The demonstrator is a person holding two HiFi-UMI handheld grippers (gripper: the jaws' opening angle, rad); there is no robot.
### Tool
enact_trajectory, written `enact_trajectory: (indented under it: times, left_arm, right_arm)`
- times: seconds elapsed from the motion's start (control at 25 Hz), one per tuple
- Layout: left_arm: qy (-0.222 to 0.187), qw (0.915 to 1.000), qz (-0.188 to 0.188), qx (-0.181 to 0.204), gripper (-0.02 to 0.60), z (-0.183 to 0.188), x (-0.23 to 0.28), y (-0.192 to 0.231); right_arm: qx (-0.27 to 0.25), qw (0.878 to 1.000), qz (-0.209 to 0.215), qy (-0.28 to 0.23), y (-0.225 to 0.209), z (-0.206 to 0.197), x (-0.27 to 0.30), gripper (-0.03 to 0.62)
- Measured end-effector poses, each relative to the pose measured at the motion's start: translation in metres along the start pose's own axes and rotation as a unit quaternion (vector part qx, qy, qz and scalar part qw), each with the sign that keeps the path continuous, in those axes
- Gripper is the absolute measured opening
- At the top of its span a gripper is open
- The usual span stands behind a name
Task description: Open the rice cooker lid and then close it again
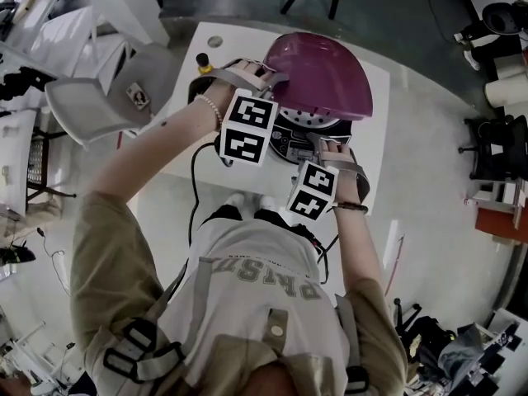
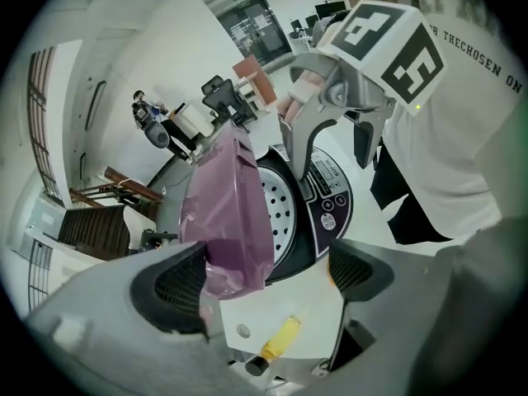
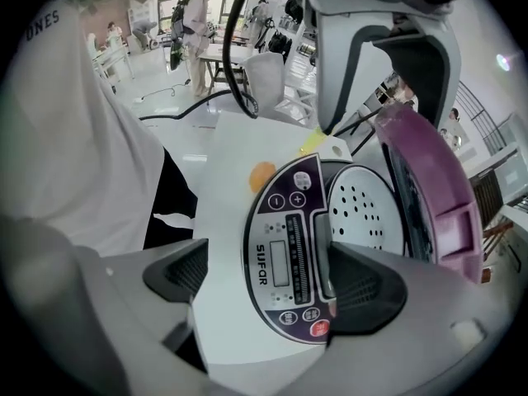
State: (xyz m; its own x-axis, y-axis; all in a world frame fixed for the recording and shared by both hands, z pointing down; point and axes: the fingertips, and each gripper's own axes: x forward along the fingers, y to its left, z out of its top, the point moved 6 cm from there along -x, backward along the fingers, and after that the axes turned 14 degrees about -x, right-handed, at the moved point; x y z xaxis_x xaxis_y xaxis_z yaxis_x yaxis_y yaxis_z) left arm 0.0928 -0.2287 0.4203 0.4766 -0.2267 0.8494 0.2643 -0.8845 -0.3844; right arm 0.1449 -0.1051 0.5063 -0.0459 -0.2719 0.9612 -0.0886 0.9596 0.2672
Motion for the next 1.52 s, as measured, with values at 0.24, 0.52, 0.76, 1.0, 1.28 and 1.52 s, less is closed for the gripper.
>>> enact_trajectory:
  times: [0.24, 0.52, 0.76, 1.0, 1.28, 1.52]
  left_arm:
    - [-0.007, 0.9995, 0.029, -0.002, 0.48, 0.008, -0.014, 0.025]
    - [-0.021, 0.9989, 0.029, -0.029, 0.48, 0.014, -0.024, 0.055]
    - [-0.028, 0.9982, 0.035, -0.04, 0.479, 0.016, -0.031, 0.078]
    - [-0.033, 0.9978, 0.03, -0.05, 0.479, 0.02, -0.033, 0.101]
    - [-0.04, 0.9972, 0.03, -0.055, 0.479, 0.019, -0.033, 0.118]
    - [-0.054, 0.9956, 0.04, -0.065, 0.478, 0.02, -0.03, 0.139]
  right_arm:
    - [-0.003, 1.0, 0.006, -0.019, 0.002, -0.003, -0.004, 0.44]
    - [-0.011, 1.0, 0.009, -0.028, 0.0, -0.006, -0.006, 0.439]
    - [0.006, 0.998, 0.01, -0.057, -0.001, -0.002, -0.012, 0.44]
    - [0.012, 0.997, 0.016, -0.069, -0.003, -0.002, -0.016, 0.44]
    - [0.02, 0.997, 0.016, -0.077, -0.006, -0.005, -0.013, 0.439]
    - [0.027, 0.996, 0.017, -0.078, -0.007, -0.008, -0.012, 0.439]
